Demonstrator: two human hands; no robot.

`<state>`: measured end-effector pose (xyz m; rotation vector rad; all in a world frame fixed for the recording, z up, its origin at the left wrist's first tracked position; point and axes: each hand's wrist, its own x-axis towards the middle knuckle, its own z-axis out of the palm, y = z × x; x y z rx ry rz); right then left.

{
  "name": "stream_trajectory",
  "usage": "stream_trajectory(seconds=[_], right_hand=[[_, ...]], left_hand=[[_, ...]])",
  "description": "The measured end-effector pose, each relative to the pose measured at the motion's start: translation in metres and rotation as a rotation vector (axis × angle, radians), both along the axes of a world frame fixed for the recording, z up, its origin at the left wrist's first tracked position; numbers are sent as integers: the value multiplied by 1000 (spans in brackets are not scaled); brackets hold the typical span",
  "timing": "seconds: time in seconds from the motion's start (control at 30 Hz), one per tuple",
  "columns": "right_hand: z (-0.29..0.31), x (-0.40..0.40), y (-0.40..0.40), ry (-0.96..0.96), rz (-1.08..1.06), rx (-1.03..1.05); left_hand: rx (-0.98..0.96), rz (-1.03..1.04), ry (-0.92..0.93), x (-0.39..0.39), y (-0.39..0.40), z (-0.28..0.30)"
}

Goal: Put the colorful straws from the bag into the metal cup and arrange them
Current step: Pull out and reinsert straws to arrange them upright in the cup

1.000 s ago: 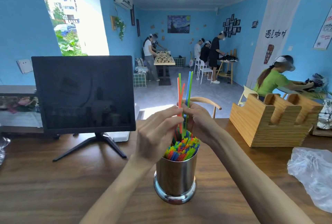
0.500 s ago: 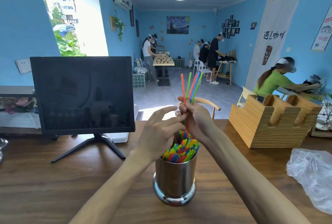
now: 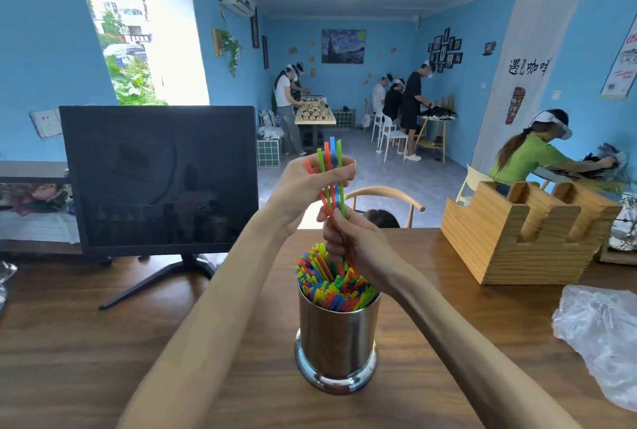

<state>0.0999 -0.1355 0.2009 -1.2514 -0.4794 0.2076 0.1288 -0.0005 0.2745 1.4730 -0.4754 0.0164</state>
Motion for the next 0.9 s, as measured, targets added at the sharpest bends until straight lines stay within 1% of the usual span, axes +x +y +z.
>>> stream_trajectory(seconds=[0.13, 0.23, 0.3, 0.37, 0.43, 0.5, 0.53, 0.63, 0.67, 0.7, 0.73, 0.8, 0.87, 0.9], right_hand=[[-2, -1, -4, 15, 47, -30], [-4, -1, -6, -23, 60, -75], [-4, 0, -7, -31, 58, -95], [-5, 0, -7, -34, 52, -113], [-5, -1, -7, -41, 55, -141], [-4, -2, -5, -44, 58, -172], [-3, -2, -5, -39, 56, -180], [0, -3, -3, 24, 16, -148], [2, -3, -4, 68, -2, -114], [6, -1, -3, 116, -16, -77], [10, -1, -6, 171, -24, -23], [17, 3, 6, 300, -26, 177], [25, 9, 13, 369, -18, 530], [30, 12, 14, 374, -17, 618]], left_hand=[[14, -88, -19, 9, 15, 19], [88, -101, -49, 12, 25, 32], [166, -75, -66, 12, 28, 37], [188, -12, -86, 13, 31, 45], [135, 75, -122, 11, 33, 57], [54, 184, -230, 5, 33, 73], [-16, 249, -309, 1, 32, 82], [-311, 443, -553, -15, 39, 100], [-351, 500, -630, -22, 41, 99], [-333, 550, -708, -32, 41, 94], [-270, 599, -787, -42, 38, 83], [-72, 673, -1010, -58, 26, 48], [177, 614, -1260, -66, 11, 2], [262, 539, -1312, -67, 5, -19]])
